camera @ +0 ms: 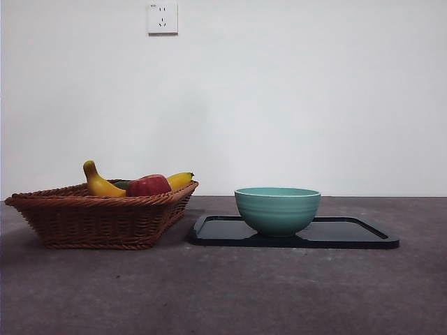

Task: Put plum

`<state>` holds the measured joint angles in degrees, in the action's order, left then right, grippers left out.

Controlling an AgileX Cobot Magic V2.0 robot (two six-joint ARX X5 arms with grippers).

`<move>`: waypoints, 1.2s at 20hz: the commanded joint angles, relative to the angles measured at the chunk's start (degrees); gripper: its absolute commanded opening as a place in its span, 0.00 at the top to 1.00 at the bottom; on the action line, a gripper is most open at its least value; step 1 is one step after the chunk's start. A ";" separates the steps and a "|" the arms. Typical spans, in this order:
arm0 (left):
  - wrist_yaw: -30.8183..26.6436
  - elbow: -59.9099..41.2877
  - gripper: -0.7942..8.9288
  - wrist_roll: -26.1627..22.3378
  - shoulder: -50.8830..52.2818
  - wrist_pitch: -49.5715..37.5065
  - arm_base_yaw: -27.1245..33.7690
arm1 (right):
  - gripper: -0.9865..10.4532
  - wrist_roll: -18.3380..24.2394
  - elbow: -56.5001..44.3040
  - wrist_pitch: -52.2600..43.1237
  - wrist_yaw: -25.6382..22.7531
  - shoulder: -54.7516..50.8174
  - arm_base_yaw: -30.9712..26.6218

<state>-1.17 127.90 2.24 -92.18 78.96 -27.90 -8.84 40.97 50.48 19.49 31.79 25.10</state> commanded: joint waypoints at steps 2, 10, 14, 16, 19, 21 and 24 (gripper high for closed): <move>0.02 -5.75 0.66 -0.09 2.75 -2.47 0.70 | 0.68 0.52 0.28 -0.72 -0.04 0.20 0.37; 0.02 -42.77 0.66 0.31 15.21 -26.29 3.74 | 0.68 0.68 0.28 -1.14 -0.04 0.20 0.37; 0.09 -56.96 0.66 -0.02 15.32 -39.74 5.42 | 0.68 0.55 0.28 -1.09 -0.04 0.20 0.37; 0.09 -63.25 0.66 0.00 15.19 -47.69 5.86 | 0.68 0.55 0.28 -1.09 -0.04 0.20 0.37; 0.07 -69.55 0.66 -0.04 14.32 -56.70 7.21 | 0.68 0.52 0.28 -1.09 -0.04 0.20 0.37; 0.09 -71.78 0.66 -0.11 12.70 -60.19 8.52 | 0.68 0.50 0.28 -1.09 -0.07 0.20 0.37; 0.09 -72.37 0.66 -0.39 8.76 -62.42 9.84 | 0.68 0.50 0.28 -1.11 -0.09 0.20 0.37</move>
<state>-1.17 55.20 2.37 -82.41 16.99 -17.85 -8.82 40.97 49.91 19.49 31.79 25.10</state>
